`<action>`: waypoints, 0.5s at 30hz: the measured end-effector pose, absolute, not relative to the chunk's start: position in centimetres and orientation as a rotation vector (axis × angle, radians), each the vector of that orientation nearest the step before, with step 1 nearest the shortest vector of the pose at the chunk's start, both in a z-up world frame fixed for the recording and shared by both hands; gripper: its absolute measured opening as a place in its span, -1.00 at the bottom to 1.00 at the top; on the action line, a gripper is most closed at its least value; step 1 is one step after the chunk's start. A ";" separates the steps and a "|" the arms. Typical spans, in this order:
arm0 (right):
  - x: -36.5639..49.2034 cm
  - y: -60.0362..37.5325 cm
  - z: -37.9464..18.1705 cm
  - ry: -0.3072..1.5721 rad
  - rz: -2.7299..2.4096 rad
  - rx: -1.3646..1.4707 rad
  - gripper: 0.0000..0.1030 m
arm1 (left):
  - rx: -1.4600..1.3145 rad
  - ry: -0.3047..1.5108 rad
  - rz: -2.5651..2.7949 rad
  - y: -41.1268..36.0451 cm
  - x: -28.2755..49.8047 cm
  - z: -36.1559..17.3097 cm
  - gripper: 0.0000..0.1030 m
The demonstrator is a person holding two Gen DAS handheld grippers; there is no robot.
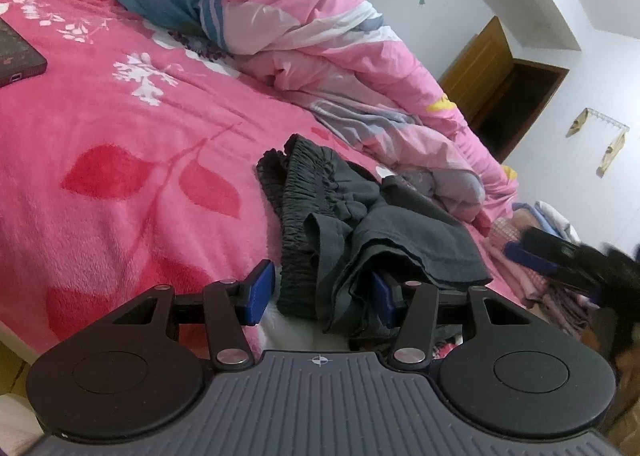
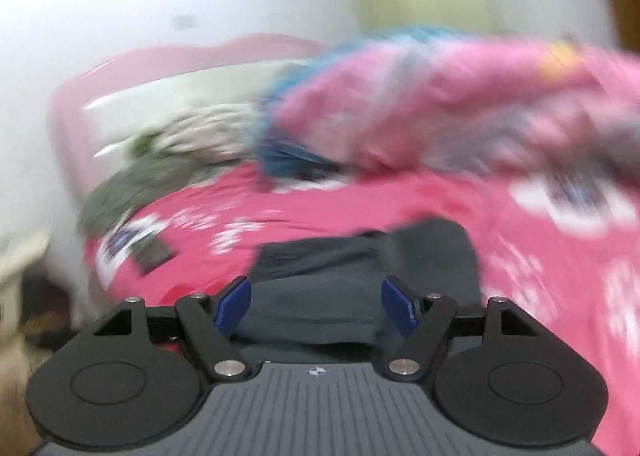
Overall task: Fold clothes
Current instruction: 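Open the right gripper and withdraw it from the folded trousers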
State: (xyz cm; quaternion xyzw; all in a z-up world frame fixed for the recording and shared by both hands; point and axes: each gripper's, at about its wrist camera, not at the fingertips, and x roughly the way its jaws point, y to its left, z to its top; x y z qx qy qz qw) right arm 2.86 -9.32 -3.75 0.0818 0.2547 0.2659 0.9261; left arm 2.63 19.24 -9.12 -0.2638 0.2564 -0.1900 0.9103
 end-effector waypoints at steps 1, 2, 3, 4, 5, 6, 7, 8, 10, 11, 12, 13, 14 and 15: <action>3.9 -9.7 -3.9 0.557 0.534 0.200 0.33 | -0.539 0.528 -0.390 19.2 2.6 -9.1 -0.02; 4.7 -9.7 -4.1 0.589 0.526 0.215 0.22 | -0.533 0.527 -0.389 19.1 2.5 -9.1 -0.02; 5.5 -9.7 -4.4 0.622 0.513 0.227 0.17 | -0.527 0.526 -0.388 19.1 2.4 -9.1 -0.03; 6.4 -9.6 -4.6 0.655 0.501 0.239 0.10 | -0.523 0.525 -0.387 19.1 2.4 -9.1 -0.03; 6.9 -9.7 -4.8 0.686 0.486 0.254 -0.11 | -0.519 0.523 -0.387 19.1 2.3 -9.0 -0.04; 7.3 -9.7 -5.1 0.712 0.484 0.269 -0.20 | -0.515 0.521 -0.387 19.0 2.3 -9.0 -0.05; 7.8 -9.6 -5.4 0.737 0.490 0.282 -0.44 | -0.510 0.519 -0.386 18.9 2.2 -8.9 -0.06; 8.2 -9.5 -5.6 0.761 0.496 0.295 -0.73 | -0.506 0.517 -0.386 18.9 2.2 -8.9 -0.06; 9.2 -9.0 -5.4 0.773 0.522 0.309 -0.90 | -0.501 0.515 -0.388 18.9 2.2 -8.8 -0.09; 9.8 -8.7 -5.0 0.763 0.532 0.309 -0.92 | -0.501 0.515 -0.390 18.9 2.2 -8.8 -0.10; 10.2 -8.3 -4.3 0.750 0.544 0.304 -0.93 | -0.502 0.515 -0.392 18.9 2.2 -8.8 -0.13; 10.8 -7.9 -3.5 0.739 0.560 0.303 -0.94 | -0.502 0.515 -0.395 18.9 2.2 -8.8 -0.14; 11.5 -7.3 -2.8 0.731 0.576 0.305 -0.94 | -0.499 0.516 -0.396 18.9 2.2 -8.7 -0.15; 12.4 -6.6 -2.4 0.730 0.591 0.305 -0.94 | -0.494 0.518 -0.397 18.8 2.2 -8.7 -0.16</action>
